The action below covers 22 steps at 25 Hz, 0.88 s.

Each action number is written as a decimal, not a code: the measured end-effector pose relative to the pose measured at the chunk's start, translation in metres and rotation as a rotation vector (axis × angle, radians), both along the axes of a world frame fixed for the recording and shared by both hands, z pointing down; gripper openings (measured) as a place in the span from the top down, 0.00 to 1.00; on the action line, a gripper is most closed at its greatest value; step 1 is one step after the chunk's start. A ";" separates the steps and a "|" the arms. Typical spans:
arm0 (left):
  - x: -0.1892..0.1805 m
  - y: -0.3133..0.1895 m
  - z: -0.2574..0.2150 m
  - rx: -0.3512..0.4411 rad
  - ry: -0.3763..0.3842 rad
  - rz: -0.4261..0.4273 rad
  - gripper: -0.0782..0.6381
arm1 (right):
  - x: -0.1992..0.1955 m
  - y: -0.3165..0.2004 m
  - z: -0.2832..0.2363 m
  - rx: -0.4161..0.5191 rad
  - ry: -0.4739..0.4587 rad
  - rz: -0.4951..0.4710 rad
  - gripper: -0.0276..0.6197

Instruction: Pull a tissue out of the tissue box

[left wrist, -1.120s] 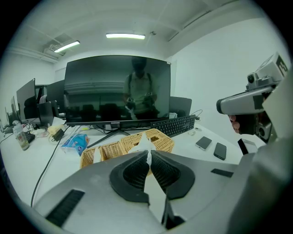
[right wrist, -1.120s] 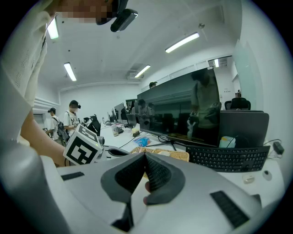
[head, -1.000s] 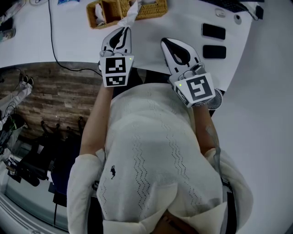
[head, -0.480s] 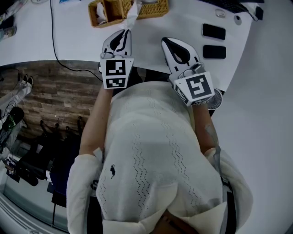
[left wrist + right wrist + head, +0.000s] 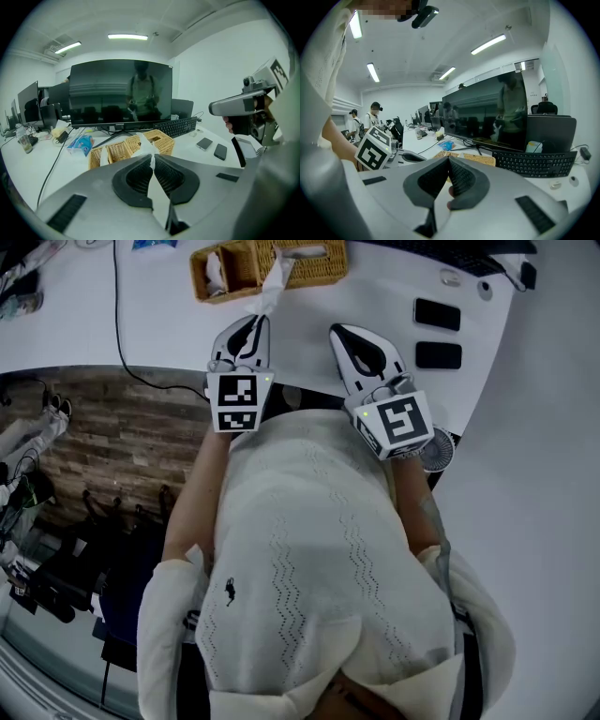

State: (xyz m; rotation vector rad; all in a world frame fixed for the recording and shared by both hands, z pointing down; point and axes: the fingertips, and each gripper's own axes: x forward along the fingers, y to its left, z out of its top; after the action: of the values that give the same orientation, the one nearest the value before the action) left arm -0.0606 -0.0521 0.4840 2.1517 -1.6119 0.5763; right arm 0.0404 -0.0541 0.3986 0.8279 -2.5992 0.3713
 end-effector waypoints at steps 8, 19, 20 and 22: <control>-0.001 0.010 -0.005 0.004 0.005 0.000 0.86 | 0.001 0.002 -0.001 0.009 0.003 -0.002 0.96; 0.002 0.017 -0.018 0.034 0.029 0.017 0.86 | -0.003 0.010 -0.003 0.005 0.018 -0.024 0.96; 0.002 0.017 -0.019 0.036 0.032 0.016 0.86 | -0.004 0.010 -0.003 0.005 0.019 -0.027 0.96; 0.002 0.018 -0.022 0.040 0.039 0.017 0.86 | -0.005 0.011 -0.003 0.007 0.025 -0.036 0.96</control>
State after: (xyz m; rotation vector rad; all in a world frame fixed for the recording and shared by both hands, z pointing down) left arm -0.0583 -0.0345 0.4622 2.1937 -1.5986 0.5077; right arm 0.0356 -0.0434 0.3953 0.7825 -2.5896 0.3399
